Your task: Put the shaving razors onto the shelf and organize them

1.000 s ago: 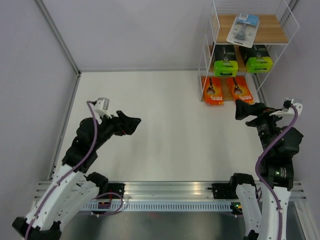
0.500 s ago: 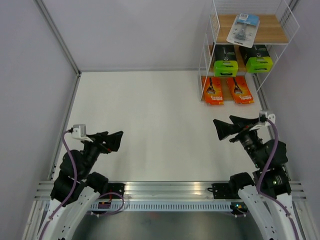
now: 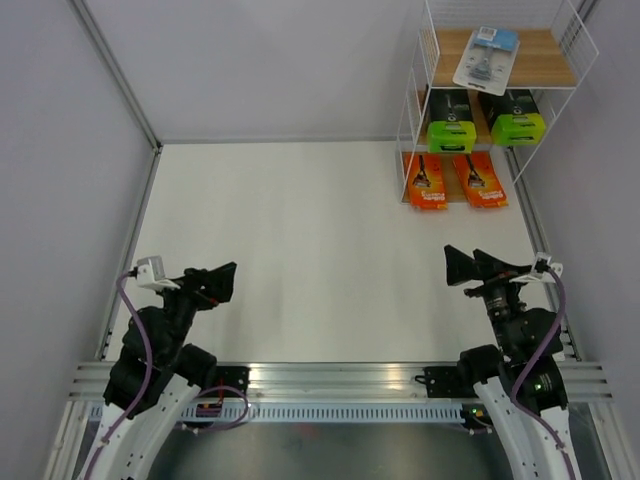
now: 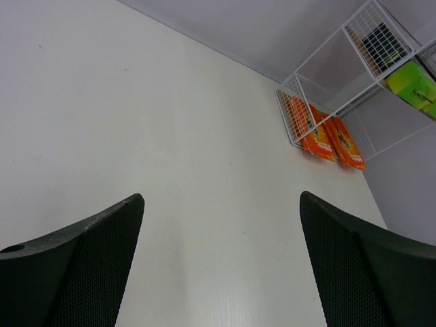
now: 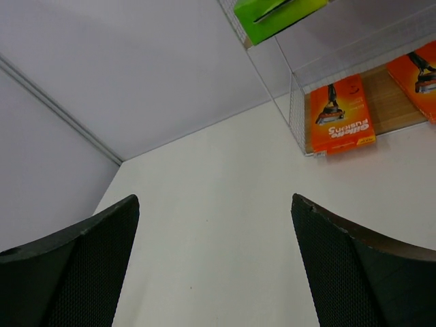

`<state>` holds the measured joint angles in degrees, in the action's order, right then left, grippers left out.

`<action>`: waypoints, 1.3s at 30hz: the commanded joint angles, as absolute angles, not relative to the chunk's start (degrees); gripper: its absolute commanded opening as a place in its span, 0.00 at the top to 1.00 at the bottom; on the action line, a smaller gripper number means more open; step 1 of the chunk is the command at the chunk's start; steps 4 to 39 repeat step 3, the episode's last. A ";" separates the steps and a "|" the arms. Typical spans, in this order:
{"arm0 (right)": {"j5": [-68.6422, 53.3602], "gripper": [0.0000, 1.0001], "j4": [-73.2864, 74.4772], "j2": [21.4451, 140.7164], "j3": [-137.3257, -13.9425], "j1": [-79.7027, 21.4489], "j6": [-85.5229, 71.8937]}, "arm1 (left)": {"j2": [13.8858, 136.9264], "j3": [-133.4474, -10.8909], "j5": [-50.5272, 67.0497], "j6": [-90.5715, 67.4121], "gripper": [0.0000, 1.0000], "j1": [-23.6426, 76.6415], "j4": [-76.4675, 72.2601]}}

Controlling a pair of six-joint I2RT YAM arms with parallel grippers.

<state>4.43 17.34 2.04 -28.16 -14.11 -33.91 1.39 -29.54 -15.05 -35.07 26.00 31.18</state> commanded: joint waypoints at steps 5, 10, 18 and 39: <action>8.34 0.02 14.85 1.75 -27.33 -14.41 -34.63 | -1.84 -26.99 -19.51 -39.98 0.00 26.10 31.20; 8.34 0.02 14.85 1.75 -27.33 -14.41 -34.63 | -1.84 -26.99 -19.51 -39.98 0.00 26.10 31.20; 8.34 0.02 14.85 1.75 -27.33 -14.41 -34.63 | -1.84 -26.99 -19.51 -39.98 0.00 26.10 31.20; 8.34 0.02 14.85 1.75 -27.33 -14.41 -34.63 | -1.84 -26.99 -19.51 -39.98 0.00 26.10 31.20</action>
